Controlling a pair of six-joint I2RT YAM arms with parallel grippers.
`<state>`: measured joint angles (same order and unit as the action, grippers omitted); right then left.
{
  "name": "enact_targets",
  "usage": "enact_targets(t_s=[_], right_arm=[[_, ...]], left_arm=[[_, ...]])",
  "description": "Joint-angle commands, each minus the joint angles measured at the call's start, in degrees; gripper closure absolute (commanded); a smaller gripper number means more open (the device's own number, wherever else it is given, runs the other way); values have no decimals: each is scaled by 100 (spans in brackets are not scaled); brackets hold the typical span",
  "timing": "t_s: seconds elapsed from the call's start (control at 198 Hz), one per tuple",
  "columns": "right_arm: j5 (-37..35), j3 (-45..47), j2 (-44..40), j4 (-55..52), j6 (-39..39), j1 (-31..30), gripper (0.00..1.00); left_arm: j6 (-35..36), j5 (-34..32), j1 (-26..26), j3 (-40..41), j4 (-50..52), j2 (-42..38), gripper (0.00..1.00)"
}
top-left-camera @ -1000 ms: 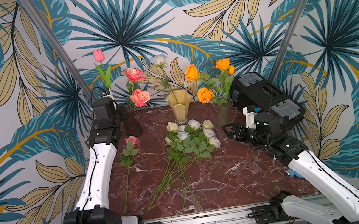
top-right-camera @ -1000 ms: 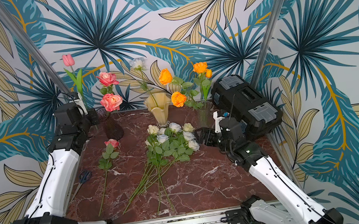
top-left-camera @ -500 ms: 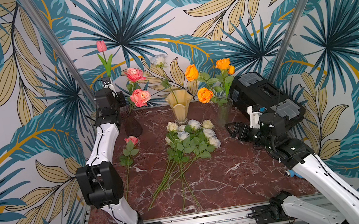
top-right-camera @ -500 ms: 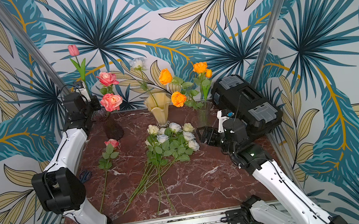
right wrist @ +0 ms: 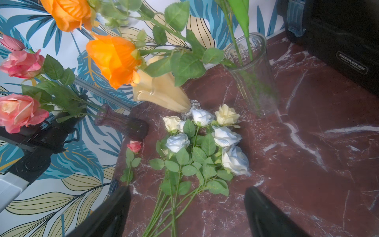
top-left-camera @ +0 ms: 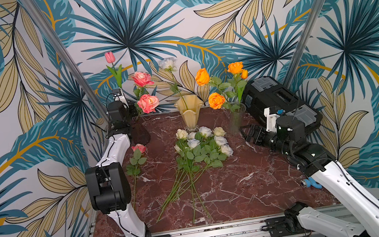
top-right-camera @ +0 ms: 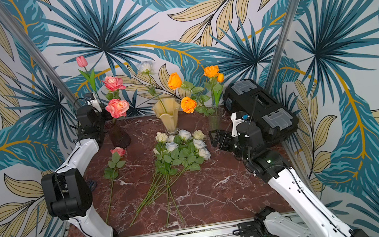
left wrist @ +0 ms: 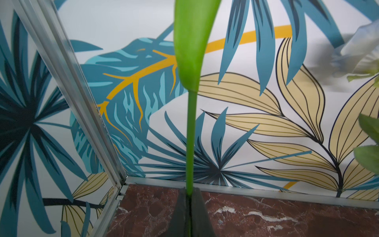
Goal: Arrange the flowers in different vases according to their variety
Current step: Insert the flower into the vase.
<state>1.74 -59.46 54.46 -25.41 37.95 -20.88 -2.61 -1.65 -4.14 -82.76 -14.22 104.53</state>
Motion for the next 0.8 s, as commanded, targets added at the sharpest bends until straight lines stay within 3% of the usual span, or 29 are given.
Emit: enact_targets(t_s=[0.0,0.202,0.242,0.354,0.465,0.798], right_arm=[[-30,-73,67,52,37,5,8],[61,-162,143,45,-13,10,9],[64,-162,135,43,-12,5,8],[111,-162,127,27,-1,-2,8],[102,-106,109,36,12,-37,8],[134,15,74,172,46,-125,7]], left_arm=[[105,-21,114,348,-411,-165,100],[122,-212,152,666,-584,-151,100],[123,-281,164,744,-616,-176,90],[156,-406,186,951,-707,-308,46],[198,-406,202,1116,-723,-521,32],[310,-607,195,1648,-581,-1320,25]])
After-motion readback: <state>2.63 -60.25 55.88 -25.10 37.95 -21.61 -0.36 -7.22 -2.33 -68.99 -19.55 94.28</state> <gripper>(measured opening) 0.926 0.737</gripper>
